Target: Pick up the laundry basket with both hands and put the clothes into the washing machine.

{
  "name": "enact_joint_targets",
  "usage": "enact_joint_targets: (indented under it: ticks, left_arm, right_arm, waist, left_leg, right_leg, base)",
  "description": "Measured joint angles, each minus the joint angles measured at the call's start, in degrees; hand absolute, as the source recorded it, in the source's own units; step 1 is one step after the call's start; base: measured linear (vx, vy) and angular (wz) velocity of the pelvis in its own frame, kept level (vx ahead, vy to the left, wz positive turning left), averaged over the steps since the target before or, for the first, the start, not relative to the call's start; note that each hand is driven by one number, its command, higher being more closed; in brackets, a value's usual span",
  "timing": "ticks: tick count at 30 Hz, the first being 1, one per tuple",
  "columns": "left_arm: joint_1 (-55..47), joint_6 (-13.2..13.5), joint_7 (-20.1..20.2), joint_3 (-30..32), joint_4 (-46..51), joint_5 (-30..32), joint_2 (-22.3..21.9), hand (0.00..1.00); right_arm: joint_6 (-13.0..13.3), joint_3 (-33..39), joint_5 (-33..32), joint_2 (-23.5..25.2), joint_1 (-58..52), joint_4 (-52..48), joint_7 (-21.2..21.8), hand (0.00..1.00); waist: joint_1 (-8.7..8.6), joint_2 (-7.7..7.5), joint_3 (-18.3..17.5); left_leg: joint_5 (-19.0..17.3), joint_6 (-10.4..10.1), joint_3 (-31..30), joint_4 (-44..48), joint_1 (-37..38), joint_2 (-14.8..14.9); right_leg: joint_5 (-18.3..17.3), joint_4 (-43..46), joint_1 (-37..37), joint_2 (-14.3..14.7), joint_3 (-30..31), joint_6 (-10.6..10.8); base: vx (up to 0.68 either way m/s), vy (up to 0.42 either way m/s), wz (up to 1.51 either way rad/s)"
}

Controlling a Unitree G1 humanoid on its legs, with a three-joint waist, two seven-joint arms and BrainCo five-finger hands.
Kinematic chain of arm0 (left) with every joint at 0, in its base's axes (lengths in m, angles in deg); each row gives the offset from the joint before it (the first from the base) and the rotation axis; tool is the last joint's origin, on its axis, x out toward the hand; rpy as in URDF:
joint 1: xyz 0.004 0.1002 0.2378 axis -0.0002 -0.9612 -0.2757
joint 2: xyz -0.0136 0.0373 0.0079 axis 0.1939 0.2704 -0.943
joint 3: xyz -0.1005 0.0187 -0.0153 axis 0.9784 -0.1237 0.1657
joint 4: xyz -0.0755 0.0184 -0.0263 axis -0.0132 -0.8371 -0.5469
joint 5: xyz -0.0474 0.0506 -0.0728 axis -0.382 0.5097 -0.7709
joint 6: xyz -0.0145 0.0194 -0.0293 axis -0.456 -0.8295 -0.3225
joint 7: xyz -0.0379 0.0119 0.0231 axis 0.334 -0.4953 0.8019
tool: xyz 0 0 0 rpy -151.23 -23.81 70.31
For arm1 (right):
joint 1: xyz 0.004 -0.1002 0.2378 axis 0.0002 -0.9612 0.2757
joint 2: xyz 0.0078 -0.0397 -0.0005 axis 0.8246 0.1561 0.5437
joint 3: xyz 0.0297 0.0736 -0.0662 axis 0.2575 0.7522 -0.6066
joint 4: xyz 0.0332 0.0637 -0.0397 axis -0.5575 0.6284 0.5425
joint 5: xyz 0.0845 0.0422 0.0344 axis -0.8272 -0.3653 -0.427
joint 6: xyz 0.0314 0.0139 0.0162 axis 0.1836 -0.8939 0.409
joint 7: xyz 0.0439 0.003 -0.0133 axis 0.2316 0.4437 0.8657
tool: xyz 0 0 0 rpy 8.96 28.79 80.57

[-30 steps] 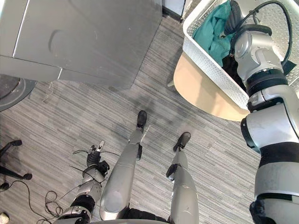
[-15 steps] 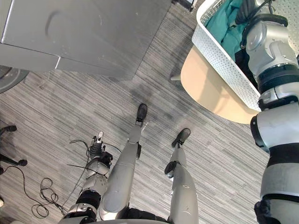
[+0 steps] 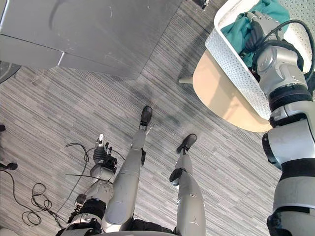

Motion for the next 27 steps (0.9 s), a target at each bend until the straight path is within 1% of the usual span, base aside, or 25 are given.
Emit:
enact_joint_targets:
  ticks: [3,6,7,8,9,10,12,13,15,16,18,19,20,24,25,27]
  left_arm:
    - [0.00,0.01,0.64,-0.02,0.03,-0.39,-0.01,0.00]
    - [0.00,0.01,0.76,0.04,0.02,-0.53,-0.07,0.00]
    - [0.01,0.03,0.63,0.14,0.04,-0.73,-0.16,0.00]
    - [0.01,0.04,0.56,0.17,0.07,-1.09,-0.25,0.00]
    - [0.02,0.04,0.31,0.63,0.13,-1.22,-0.54,0.00]
    - [0.04,0.05,-0.04,0.84,0.22,-1.34,-0.54,0.00]
    - [0.30,0.06,-0.75,1.00,1.30,-2.02,-0.66,0.00]
    - [0.36,0.06,-0.81,1.24,1.61,-2.08,-0.69,0.00]
    - [0.77,0.12,-1.87,3.06,2.46,-2.08,-0.92,0.00]
    - [0.76,0.13,-2.14,3.21,2.76,-2.07,-0.92,0.00]
    - [0.83,0.12,-3.10,4.07,3.50,-1.70,-1.01,0.00]
    - [0.85,0.10,-3.19,4.23,3.65,-1.28,-1.03,0.00]
    - [0.87,0.10,-3.24,4.23,3.86,-0.47,-1.03,0.00]
    - [0.82,-0.02,-3.52,4.03,4.18,2.18,-0.93,0.00]
    - [0.41,-0.05,-3.71,3.92,5.14,3.10,-0.48,0.00]
    - [-0.04,-0.12,-4.34,2.32,6.65,5.46,0.68,0.00]
  right_arm:
    - [0.01,0.76,-0.66,0.33,-0.11,0.01,-0.64,1.00]
    - [-0.07,3.00,-0.69,1.29,-0.26,-0.36,-2.07,1.00]
    - [-0.17,4.98,-1.17,2.31,-0.63,-0.53,-3.64,1.00]
    - [-0.24,5.75,-1.64,2.76,-0.68,-0.54,-4.23,1.00]
    - [-0.44,7.72,-2.27,4.21,-0.77,-0.61,-5.72,1.00]
    - [-0.73,8.88,-2.43,5.06,-0.84,-0.75,-6.43,1.00]
    - [-1.70,14.00,-4.40,7.40,-1.46,-1.20,-8.72,1.00]
    - [-2.01,15.20,-5.22,7.85,-1.56,-1.33,-9.50,1.00]
    - [-3.46,20.02,-7.58,8.82,-2.43,-4.38,-12.38,1.00]
    - [-3.69,20.83,-8.00,8.82,-2.70,-5.56,-13.08,1.00]
    - [-4.60,24.34,-8.46,8.84,-3.34,-12.49,-16.46,1.00]
    - [-4.86,25.32,-8.45,8.83,-3.34,-14.67,-17.22,1.00]
    - [-5.25,27.23,-8.43,8.84,-3.45,-19.03,-18.75,1.00]
    - [-5.77,33.07,-8.20,9.56,-7.04,-30.88,-23.58,1.00]
    - [-5.89,35.85,-7.39,10.95,-8.81,-35.46,-25.33,1.00]
    - [-5.87,40.04,-4.57,12.95,-12.45,-43.69,-28.36,1.00]
  waist:
    - [-0.17,-0.22,-0.02]
    - [-0.41,-0.38,-0.10]
    - [-0.55,-0.62,-0.17]
    - [-0.63,-0.63,-0.17]
    - [-1.20,-0.63,-0.17]
    - [-1.43,-0.62,-0.17]
    - [-1.81,-0.62,-0.17]
    - [-1.87,-0.63,-0.17]
    - [-2.24,-0.63,-0.17]
    - [-2.28,-0.63,-0.17]
    - [-2.99,-0.63,-0.17]
    - [-3.06,-0.63,-0.17]
    - [-3.24,-0.63,-0.17]
    - [-3.75,-0.82,-0.28]
    - [-4.36,-1.36,-0.59]
    - [-4.94,-2.39,-1.19]
  left_leg:
    - [0.01,0.00,0.33,-0.04,0.00,-0.01]
    - [0.01,0.01,1.04,-0.04,0.00,0.00]
    - [0.02,0.02,1.71,-0.02,0.00,0.03]
    - [0.02,0.02,1.83,-0.02,0.00,0.03]
    - [0.02,0.03,2.06,-0.01,0.00,0.02]
    - [0.02,0.03,2.07,0.02,0.00,0.00]
    - [0.00,0.05,2.44,0.43,0.03,0.27]
    - [-0.01,0.05,2.58,0.55,0.06,0.30]
    - [-0.01,0.05,2.96,0.76,0.26,0.67]
    - [-0.01,0.05,3.02,0.79,0.35,0.81]
    - [-0.01,0.05,3.06,1.34,0.56,1.11]
    - [-0.03,0.04,3.15,1.59,0.60,1.19]
    - [-0.05,0.04,3.39,1.84,0.99,1.36]
    - [-0.17,-0.11,3.49,1.84,4.23,1.97]
    - [-0.20,-0.15,3.58,1.88,4.99,1.96]
    - [-0.47,-0.49,3.71,1.97,6.02,2.03]
  right_leg:
    - [0.09,0.00,-0.22,-0.08,0.30,0.11]
    - [0.14,0.00,-0.56,-0.20,1.15,0.16]
    - [0.33,-0.01,-1.00,-0.29,1.92,0.38]
    - [0.44,-0.01,-1.14,-0.33,1.98,0.54]
    - [0.56,-0.01,-1.31,-0.39,2.26,0.70]
    - [0.59,-0.01,-1.31,-0.41,2.34,0.70]
    - [1.20,-0.03,-1.44,-0.27,3.27,1.52]
    - [1.22,-0.03,-1.43,-0.27,3.34,1.50]
    - [1.44,-0.03,-1.44,-0.02,3.56,1.54]
    - [1.65,-0.03,-1.42,0.12,3.67,1.35]
    - [1.87,-0.03,-1.15,0.42,4.29,1.06]
    - [1.97,-0.04,-1.11,0.49,4.65,0.93]
    - [2.00,-0.04,-0.82,0.60,4.82,0.89]
    - [1.68,-0.06,2.23,1.17,4.93,1.06]
    - [1.04,-0.06,2.92,1.16,4.99,0.88]
    - [0.93,-0.05,3.91,1.17,5.05,0.95]
  base:
    - [0.02,0.046,-0.06]
    - [0.03,0.034,-0.11]
    - [0.03,0.031,-0.18]
    - [0.03,0.030,-0.21]
    - [0.03,0.033,-0.10]
    - [0.03,0.038,-0.11]
    - [0.03,0.044,-0.12]
    - [0.01,0.037,-0.12]
    - [0.00,0.031,-0.12]
    - [-0.01,0.033,-0.11]
    - [-0.03,0.051,-0.09]
    - [-0.04,0.057,-0.14]
    - [-0.05,0.046,-0.16]
    - [-0.05,0.037,-0.05]
    - [-0.05,0.037,-0.01]
    - [-0.04,0.052,-0.01]
